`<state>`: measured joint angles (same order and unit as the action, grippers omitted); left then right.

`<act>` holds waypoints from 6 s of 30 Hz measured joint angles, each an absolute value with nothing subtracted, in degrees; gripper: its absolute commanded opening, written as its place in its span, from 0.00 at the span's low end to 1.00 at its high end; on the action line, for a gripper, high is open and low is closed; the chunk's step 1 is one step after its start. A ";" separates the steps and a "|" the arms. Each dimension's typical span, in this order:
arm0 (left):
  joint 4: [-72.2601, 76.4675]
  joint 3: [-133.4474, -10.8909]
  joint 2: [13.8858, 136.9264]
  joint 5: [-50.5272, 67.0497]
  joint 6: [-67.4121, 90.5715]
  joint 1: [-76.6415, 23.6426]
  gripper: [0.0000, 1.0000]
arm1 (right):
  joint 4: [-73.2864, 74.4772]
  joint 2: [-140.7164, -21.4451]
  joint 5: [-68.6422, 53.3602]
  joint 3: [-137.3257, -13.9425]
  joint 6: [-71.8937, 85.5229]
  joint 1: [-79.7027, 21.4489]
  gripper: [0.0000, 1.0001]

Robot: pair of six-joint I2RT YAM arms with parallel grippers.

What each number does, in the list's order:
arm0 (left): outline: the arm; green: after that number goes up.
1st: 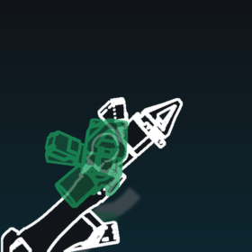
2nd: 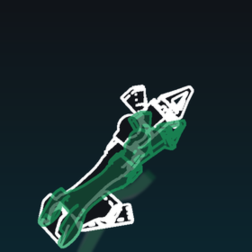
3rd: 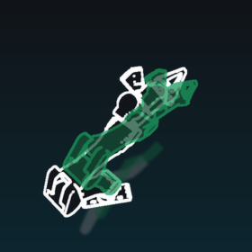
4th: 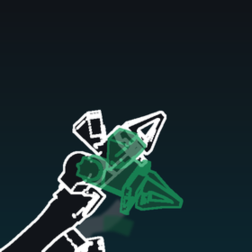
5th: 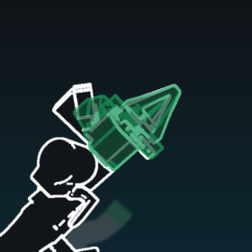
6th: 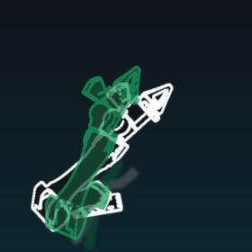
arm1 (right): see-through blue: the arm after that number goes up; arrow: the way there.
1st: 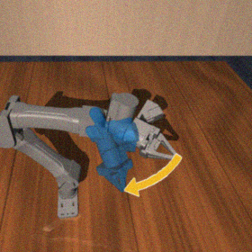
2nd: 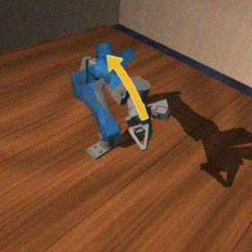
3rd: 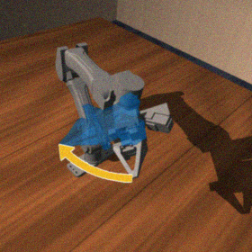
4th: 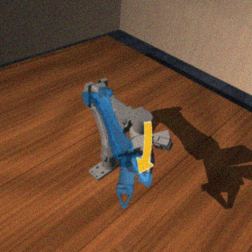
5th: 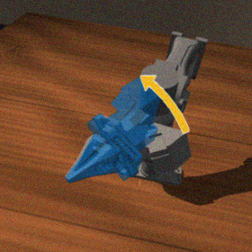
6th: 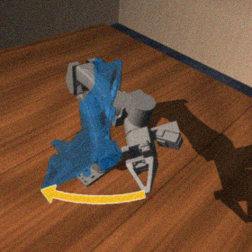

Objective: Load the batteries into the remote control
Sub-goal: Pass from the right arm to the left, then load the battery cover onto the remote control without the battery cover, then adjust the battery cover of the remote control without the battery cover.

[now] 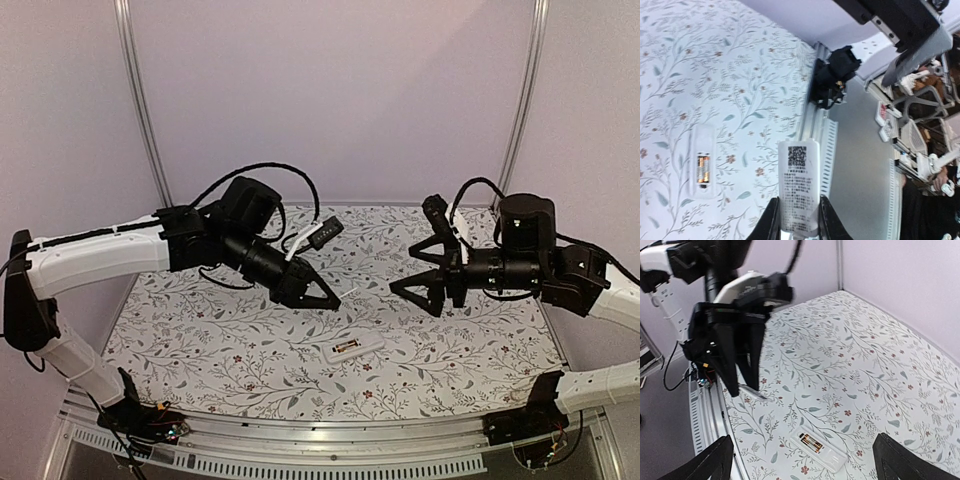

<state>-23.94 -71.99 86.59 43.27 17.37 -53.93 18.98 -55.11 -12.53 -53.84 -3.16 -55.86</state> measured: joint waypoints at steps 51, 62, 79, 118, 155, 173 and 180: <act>-49.15 -92.92 119.02 -9.91 -14.98 -67.51 0.18 | 4.47 -93.97 -42.13 -43.86 28.45 -27.29 0.91; -50.41 -95.00 121.01 -9.91 -14.98 -67.61 0.18 | 3.46 -96.62 -43.64 -43.86 30.02 -27.29 0.87; -50.74 -96.60 122.58 -10.35 -14.94 -67.61 0.20 | 2.31 -98.04 -45.45 -43.86 30.87 -27.29 0.83; -52.53 -98.63 124.44 -9.47 -14.52 -67.48 0.33 | 1.54 -99.31 -46.83 -43.86 31.38 -27.24 0.81; -53.36 -100.68 124.44 2.07 -11.86 -63.29 0.59 | 1.39 -99.42 -47.07 -43.88 31.75 -27.24 0.80; -53.45 -104.33 127.59 5.13 -11.03 -61.91 0.65 | 1.21 -99.61 -47.20 -43.88 32.12 -27.24 0.71; -53.41 -104.90 127.70 6.57 -10.81 -60.99 0.64 | 1.15 -100.31 -47.35 -43.86 32.18 -27.24 0.68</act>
